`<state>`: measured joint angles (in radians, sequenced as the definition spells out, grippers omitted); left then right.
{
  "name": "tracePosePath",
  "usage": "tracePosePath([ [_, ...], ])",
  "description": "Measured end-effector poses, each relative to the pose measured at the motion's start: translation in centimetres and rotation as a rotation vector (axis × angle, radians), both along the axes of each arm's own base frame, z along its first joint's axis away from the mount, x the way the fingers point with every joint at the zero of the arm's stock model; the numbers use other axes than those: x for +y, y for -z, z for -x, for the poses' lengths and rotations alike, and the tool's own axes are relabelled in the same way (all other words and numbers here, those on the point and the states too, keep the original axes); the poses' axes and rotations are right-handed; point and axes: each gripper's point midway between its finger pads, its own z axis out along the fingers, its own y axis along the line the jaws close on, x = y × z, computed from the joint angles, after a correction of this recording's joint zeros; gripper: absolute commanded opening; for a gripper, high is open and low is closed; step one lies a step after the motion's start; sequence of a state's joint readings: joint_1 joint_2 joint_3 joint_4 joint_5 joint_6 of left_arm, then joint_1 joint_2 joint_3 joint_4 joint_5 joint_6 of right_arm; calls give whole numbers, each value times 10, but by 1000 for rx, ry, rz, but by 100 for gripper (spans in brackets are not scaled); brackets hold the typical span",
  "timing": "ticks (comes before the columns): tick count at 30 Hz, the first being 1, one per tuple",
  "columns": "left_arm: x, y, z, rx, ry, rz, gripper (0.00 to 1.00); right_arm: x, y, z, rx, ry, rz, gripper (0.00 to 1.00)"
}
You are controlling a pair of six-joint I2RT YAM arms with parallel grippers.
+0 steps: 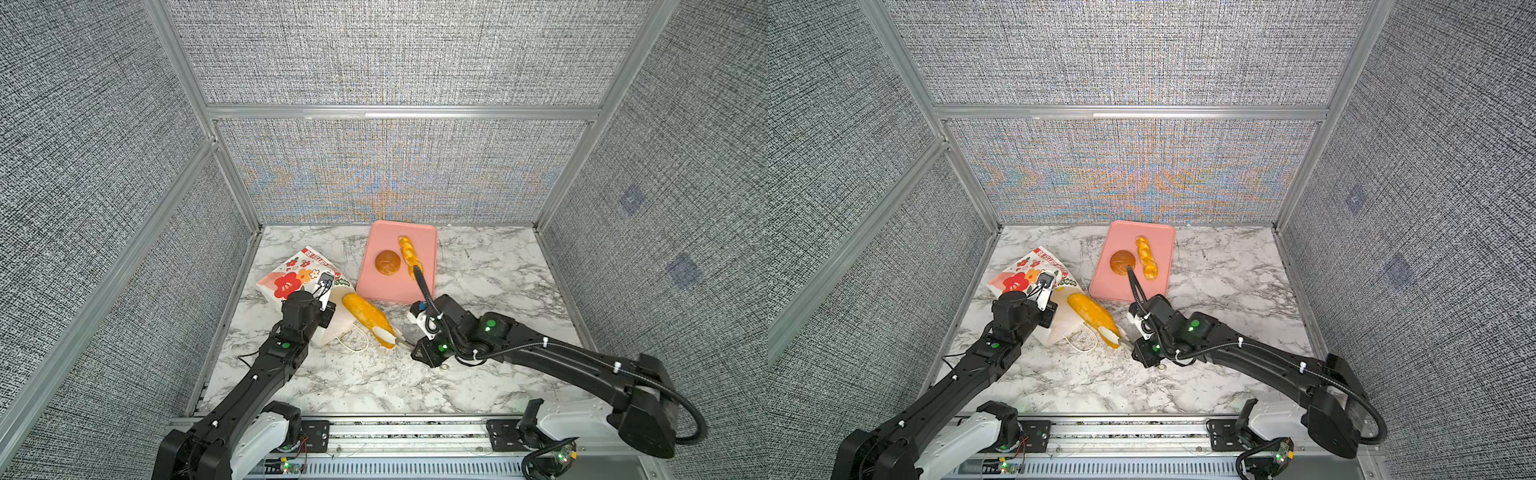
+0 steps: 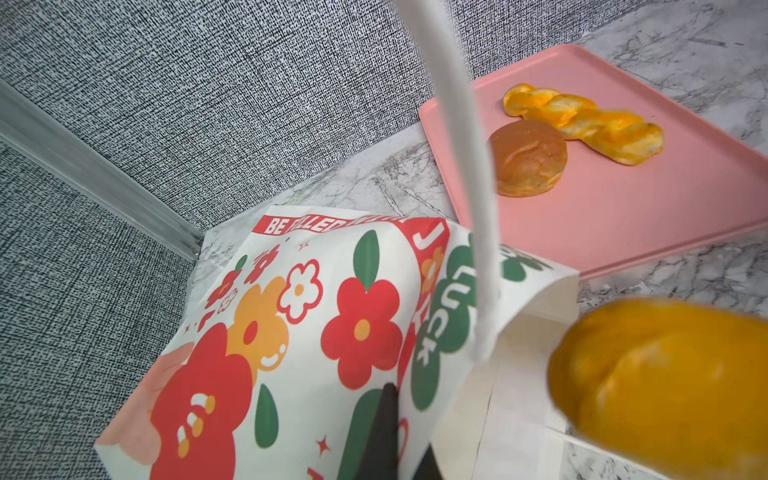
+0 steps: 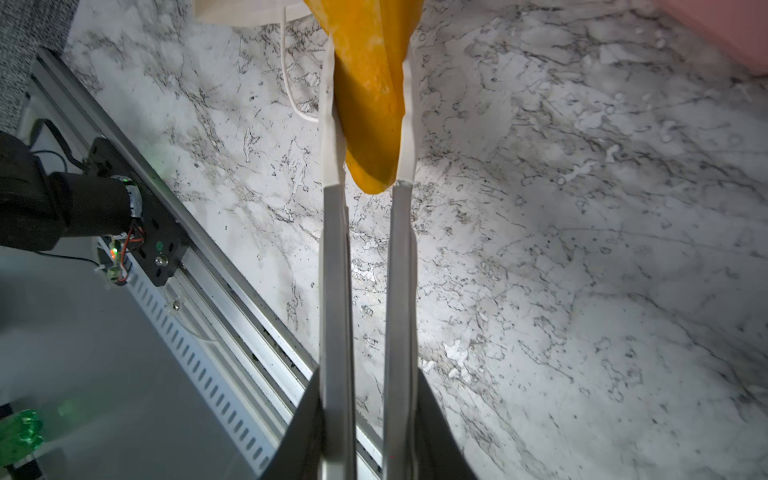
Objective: Take the fake bread out of the paper bag
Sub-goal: 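Pull the long yellow bread out of the bag and carry it to the tray, then lower the long yellow bread onto the tray beside the twisted bread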
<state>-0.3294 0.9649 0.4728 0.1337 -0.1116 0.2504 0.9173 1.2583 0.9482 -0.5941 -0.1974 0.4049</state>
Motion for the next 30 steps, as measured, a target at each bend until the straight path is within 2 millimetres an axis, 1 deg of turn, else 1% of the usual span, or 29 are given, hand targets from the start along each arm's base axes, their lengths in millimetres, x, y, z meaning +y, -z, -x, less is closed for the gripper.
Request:
tracePosePath([
  [3, 0, 0, 0, 0, -4, 3, 0, -15, -7, -2, 2, 36, -44, 0],
  [6, 1, 0, 0, 0, -7, 2, 0, -40, -8, -1, 35, 95, -81, 0],
  [9, 2, -1, 0, -3, -12, 6, 0, -61, -15, -12, 31, 210, -132, 0],
  [10, 2, -2, 0, -5, -13, 8, 0, -67, -20, -19, 26, 252, -156, 0],
  [12, 2, -2, 0, -6, -14, 13, 0, -72, -26, -35, 28, 320, -198, 0],
  [14, 1, -2, 2, -4, -10, 19, 0, -75, -28, -52, 40, 388, -226, 0],
  [21, -2, -4, 4, -11, 5, 37, 0, -81, -20, -118, 109, 613, -277, 0],
  [26, -5, -5, 6, -11, 20, 50, 0, -84, -25, -172, 98, 703, -291, 0],
  [30, -9, -6, 7, -9, 42, 63, 0, -87, -13, -199, 129, 747, -268, 0],
])
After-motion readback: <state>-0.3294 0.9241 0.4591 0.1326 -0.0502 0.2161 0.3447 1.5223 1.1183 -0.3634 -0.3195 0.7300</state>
